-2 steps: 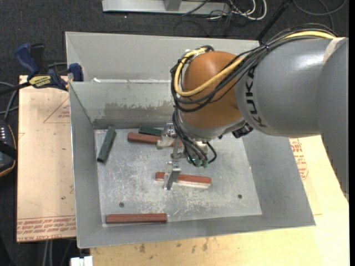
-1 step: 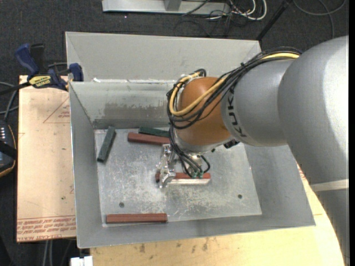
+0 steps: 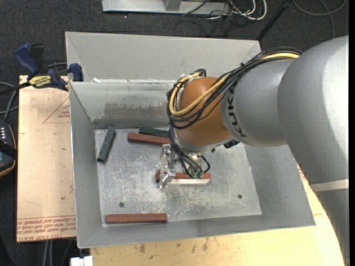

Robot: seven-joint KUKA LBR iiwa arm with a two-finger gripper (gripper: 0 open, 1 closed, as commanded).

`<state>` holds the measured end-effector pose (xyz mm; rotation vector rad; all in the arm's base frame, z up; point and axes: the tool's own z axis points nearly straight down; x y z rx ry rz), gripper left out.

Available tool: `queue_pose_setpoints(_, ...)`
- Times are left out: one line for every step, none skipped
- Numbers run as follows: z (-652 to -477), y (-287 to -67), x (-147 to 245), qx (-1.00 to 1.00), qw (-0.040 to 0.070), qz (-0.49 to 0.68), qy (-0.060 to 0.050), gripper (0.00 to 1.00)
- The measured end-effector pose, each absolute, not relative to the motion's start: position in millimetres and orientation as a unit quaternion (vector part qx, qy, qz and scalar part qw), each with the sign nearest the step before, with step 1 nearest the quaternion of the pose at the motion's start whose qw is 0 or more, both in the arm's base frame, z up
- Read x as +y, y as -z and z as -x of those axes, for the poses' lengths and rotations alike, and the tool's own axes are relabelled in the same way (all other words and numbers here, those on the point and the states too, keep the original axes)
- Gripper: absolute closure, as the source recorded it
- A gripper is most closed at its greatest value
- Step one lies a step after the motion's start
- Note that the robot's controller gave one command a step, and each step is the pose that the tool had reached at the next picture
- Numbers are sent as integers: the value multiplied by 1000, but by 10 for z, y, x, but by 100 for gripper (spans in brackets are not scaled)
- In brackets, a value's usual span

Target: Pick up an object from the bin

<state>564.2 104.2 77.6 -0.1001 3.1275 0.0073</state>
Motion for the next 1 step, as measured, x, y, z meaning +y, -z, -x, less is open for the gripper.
queue_pose_setpoints(-5472,-2041,1132,999,1,53,-1,100)
